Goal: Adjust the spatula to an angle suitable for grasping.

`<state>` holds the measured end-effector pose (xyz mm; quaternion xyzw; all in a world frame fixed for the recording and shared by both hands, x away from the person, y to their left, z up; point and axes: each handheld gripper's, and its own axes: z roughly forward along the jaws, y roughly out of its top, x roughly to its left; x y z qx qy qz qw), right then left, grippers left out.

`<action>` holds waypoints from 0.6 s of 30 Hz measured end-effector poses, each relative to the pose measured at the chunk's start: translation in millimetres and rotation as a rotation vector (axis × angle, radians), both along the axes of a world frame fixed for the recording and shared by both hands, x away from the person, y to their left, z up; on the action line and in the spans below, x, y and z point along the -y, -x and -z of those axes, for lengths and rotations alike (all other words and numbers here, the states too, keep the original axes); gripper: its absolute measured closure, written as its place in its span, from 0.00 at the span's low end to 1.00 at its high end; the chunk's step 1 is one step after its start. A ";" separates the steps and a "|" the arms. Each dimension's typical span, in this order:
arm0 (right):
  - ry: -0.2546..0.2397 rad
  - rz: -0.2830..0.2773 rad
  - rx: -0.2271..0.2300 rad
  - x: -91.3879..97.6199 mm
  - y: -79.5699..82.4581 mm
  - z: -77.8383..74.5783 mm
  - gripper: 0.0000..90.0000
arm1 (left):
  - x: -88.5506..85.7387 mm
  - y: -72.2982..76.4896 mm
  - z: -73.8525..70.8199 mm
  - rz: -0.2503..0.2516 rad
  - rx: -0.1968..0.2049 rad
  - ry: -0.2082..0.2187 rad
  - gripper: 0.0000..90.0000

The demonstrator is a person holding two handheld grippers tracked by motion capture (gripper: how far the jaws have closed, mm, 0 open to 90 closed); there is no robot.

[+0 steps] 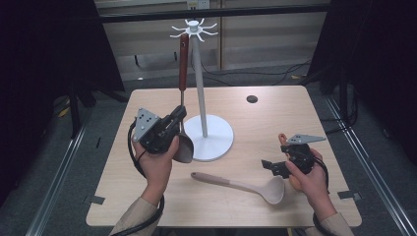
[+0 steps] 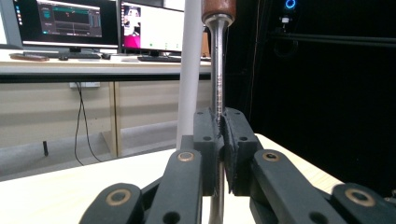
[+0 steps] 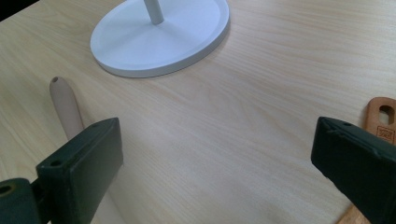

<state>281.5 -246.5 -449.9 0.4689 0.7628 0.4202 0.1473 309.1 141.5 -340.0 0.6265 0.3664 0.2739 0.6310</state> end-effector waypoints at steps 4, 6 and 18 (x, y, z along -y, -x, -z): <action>0.000 -0.002 -0.003 -0.4 0.2 -0.2 0.02 | 3.2 -5.7 0.7 0.009 -0.017 0.014 0.94; 0.000 -0.002 -0.003 -0.4 0.2 -0.3 0.02 | 4.3 -8.1 2.0 0.014 -0.020 0.020 0.94; -0.005 -0.002 -0.002 1.0 0.7 -1.0 0.02 | 9.9 -16.5 7.0 0.043 -0.035 0.039 0.93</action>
